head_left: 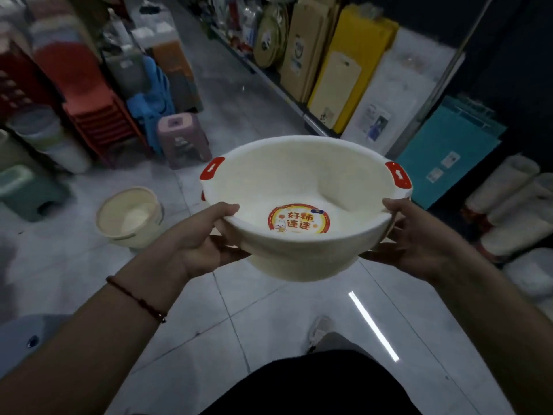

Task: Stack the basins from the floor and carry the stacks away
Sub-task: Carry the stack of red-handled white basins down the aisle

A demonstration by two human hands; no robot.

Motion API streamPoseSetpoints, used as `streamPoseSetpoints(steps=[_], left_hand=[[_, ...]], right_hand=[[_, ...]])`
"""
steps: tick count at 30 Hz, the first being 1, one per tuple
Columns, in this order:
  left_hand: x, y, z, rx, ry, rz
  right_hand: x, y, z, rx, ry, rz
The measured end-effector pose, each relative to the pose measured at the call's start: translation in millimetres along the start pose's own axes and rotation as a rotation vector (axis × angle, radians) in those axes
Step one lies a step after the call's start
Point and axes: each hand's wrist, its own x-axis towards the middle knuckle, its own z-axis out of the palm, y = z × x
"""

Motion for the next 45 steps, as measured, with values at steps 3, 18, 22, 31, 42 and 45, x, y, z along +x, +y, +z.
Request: streamPoseSetpoints(steps=[3, 18, 22, 31, 42, 45], left_hand=[[30.8, 27.4, 24.7, -0.045, 0.013, -0.003], [147.0, 174.1, 72.3, -0.426, 0.089, 0.143], [201.6, 227.1, 64.9, -0.464, 0.103, 0.117], [328.4, 403.7, 54.4, -0.305, 0.119, 0.081], [435.4, 527.2, 108.3, -0.207, 0.092, 0.000], [472.2, 563.7, 134.2, -0.175, 0.137, -0.003]], right_hand=[[40.9, -44.8, 13.9, 0.026, -0.056, 0.026], [189.5, -223.3, 149.4, -0.117, -0.242, 0.039], [243.5, -252.3, 201.0, -0.152, -0.207, 0.067], [352.3, -319.0, 330.2, -0.063, -0.118, 0.059], [463.5, -421.0, 374.3, 0.220, -0.071, 0.171], [510.3, -455.7, 384.3, 0.236, -0.084, 0.219]])
